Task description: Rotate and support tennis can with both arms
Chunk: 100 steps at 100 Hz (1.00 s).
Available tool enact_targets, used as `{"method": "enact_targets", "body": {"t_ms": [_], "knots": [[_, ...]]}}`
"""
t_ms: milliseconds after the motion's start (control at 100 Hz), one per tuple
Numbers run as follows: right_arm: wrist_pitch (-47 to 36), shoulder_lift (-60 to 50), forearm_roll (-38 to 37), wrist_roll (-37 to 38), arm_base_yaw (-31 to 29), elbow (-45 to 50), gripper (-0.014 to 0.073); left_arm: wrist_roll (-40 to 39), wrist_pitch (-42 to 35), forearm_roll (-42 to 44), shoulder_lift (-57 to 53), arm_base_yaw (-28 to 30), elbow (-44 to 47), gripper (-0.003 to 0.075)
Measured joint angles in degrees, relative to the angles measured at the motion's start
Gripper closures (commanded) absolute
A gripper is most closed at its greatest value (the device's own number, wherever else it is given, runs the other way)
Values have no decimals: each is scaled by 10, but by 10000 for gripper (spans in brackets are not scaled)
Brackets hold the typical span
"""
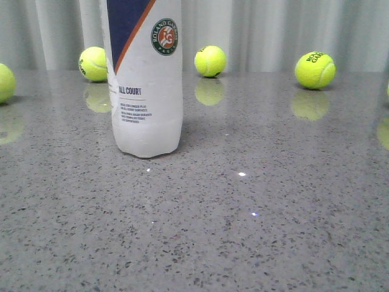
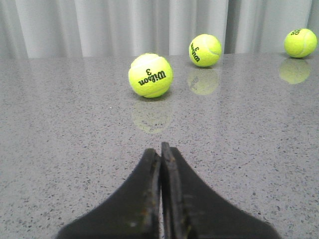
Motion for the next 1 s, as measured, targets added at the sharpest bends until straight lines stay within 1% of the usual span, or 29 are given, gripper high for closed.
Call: {"method": "enact_targets", "body": {"t_ms": [160, 290, 430, 640, 1000], "knots": [[1, -26, 7, -14, -1, 6, 650, 0, 0, 0, 0, 0, 0, 741], [31, -53, 11, -23, -1, 6, 650, 0, 0, 0, 0, 0, 0, 741], [55, -56, 18, -29, -1, 6, 650, 0, 1, 0, 0, 0, 0, 741], [57, -56, 27, -45, -1, 6, 650, 0, 1, 0, 0, 0, 0, 741], [57, -56, 27, -47, -1, 6, 650, 0, 1, 0, 0, 0, 0, 741]]}}
